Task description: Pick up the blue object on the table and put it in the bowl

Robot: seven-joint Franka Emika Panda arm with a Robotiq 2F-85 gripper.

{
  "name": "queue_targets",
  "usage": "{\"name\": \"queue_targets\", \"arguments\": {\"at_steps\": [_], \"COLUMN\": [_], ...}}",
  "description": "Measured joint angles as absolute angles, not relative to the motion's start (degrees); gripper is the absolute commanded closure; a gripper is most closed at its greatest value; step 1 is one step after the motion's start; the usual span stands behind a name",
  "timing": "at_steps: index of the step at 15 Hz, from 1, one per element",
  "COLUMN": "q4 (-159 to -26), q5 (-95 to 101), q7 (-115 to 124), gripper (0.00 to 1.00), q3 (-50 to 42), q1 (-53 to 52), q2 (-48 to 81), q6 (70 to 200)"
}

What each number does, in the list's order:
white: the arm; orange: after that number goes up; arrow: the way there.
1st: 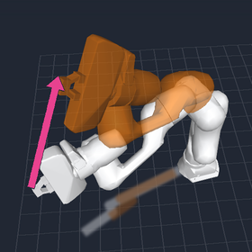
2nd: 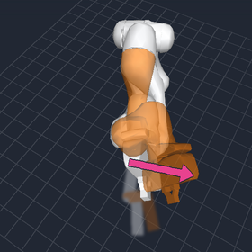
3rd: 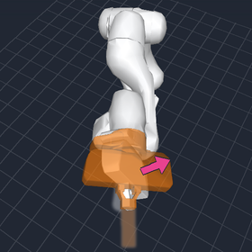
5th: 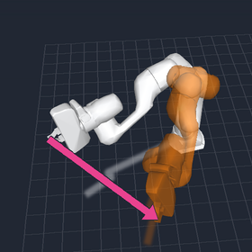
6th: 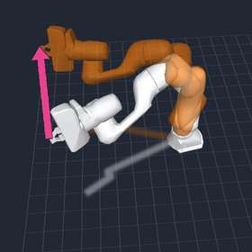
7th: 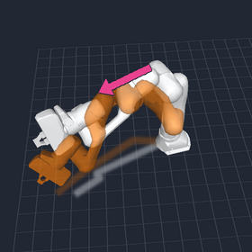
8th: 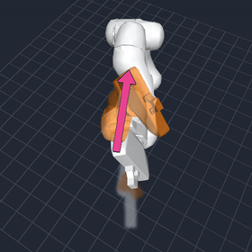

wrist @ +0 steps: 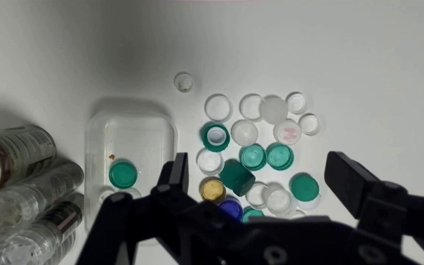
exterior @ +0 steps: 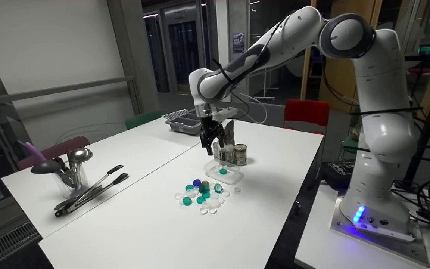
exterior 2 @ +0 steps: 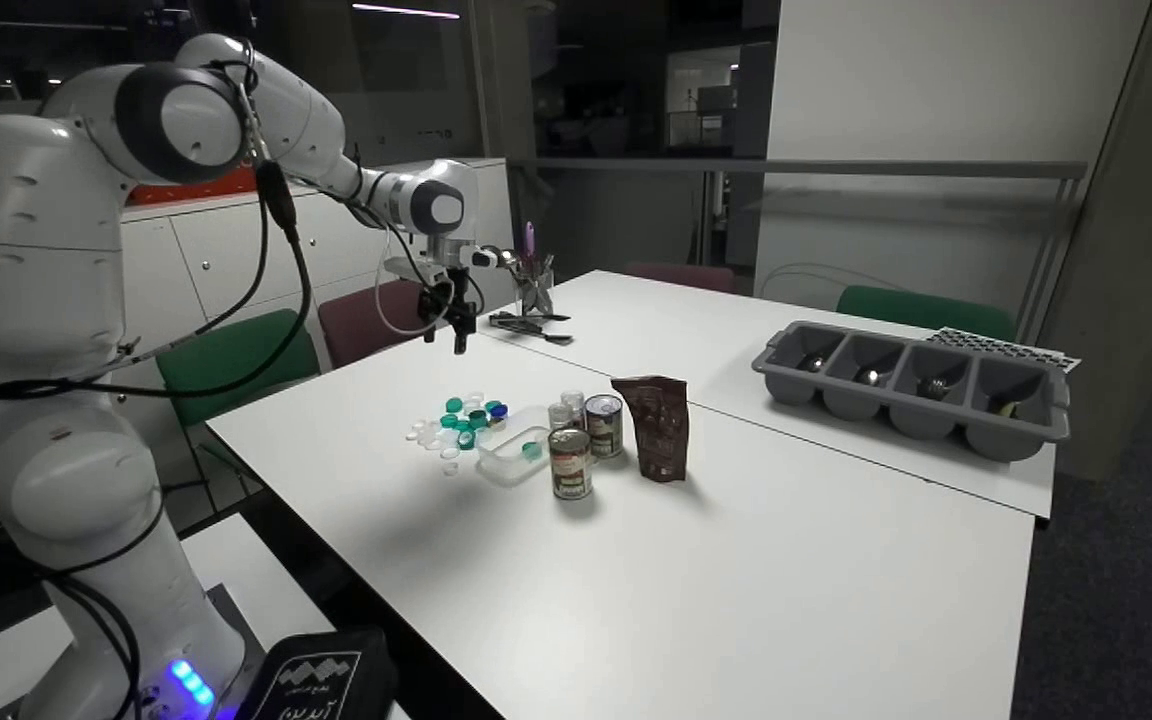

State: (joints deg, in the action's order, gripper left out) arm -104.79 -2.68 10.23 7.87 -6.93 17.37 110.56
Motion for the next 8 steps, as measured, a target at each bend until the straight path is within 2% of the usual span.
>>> {"name": "queue_targets", "arguments": {"at_steps": [8], "q4": [-87.9], "q5": [0.2], "q7": [13.9], "gripper": [0.0], "q3": [5.8], "q1": [-10.0], "q2": [32.4], "q6": [104.7]}}
